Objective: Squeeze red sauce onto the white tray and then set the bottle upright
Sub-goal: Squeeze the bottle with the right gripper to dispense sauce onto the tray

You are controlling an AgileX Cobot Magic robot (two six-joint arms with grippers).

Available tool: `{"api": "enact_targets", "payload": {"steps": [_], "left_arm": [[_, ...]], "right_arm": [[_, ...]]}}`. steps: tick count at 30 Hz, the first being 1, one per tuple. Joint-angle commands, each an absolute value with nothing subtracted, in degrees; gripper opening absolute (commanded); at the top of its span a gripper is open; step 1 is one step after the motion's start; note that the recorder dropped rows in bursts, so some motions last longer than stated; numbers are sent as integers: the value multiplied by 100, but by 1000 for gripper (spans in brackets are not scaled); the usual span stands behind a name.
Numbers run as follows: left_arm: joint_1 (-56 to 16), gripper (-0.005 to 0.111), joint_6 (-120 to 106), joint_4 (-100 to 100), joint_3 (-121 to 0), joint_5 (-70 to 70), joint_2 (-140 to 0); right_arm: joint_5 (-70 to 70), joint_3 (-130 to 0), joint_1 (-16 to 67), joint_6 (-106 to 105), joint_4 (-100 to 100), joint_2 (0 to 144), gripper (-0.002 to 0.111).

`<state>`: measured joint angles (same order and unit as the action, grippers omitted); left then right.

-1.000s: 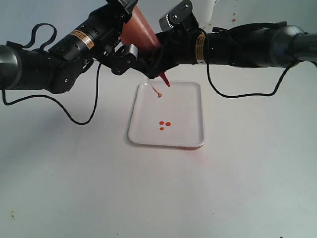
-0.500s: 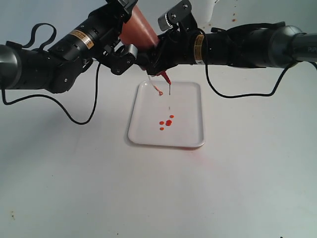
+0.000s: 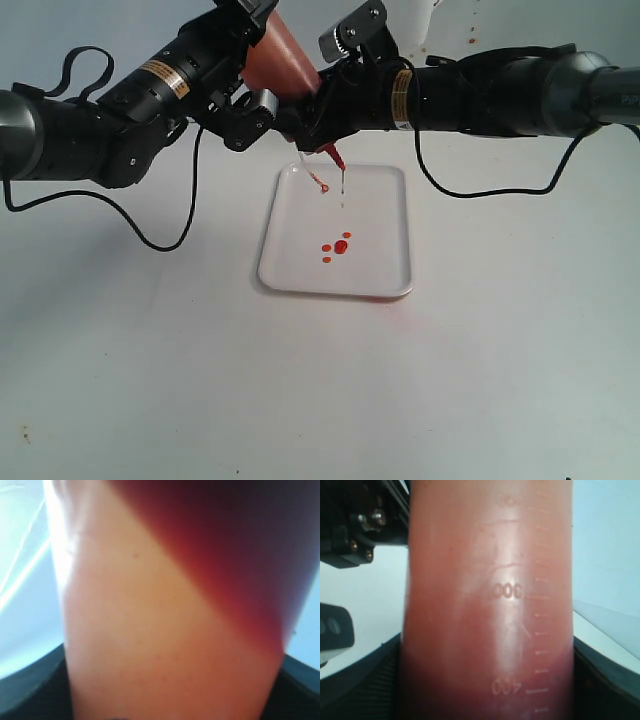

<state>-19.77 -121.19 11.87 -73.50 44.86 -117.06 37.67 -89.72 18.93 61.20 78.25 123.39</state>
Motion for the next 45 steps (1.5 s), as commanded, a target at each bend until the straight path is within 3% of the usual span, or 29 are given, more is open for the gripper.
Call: {"api": "enact_targets", "payload": {"steps": [1,5,6,39,42,45], "left_arm": [[-1996,0,-11998,1082,-7426,4823,-11602],[-1996,0,-11998,1082,-7426,4823,-11602],[-1996,0,-11998,1082,-7426,4823,-11602],[-1996,0,-11998,1082,-7426,4799,-11602],[-1996,0,-11998,1082,-7426,4799,-11602],[-1996,0,-11998,1082,-7426,4799,-11602]], "right_arm": [[3549,-9012,1882,6320,7693,12339,42],[3490,-9012,1882,6320,7682,12339,103],[3531,-9012,1882,6320,7710,12339,105],[3132,-9012,1894,6365,7405,12353,104],[3120,-9012,1894,6365,7405,12353,100],[3120,-9012,1894,6365,7428,12353,87]]}}
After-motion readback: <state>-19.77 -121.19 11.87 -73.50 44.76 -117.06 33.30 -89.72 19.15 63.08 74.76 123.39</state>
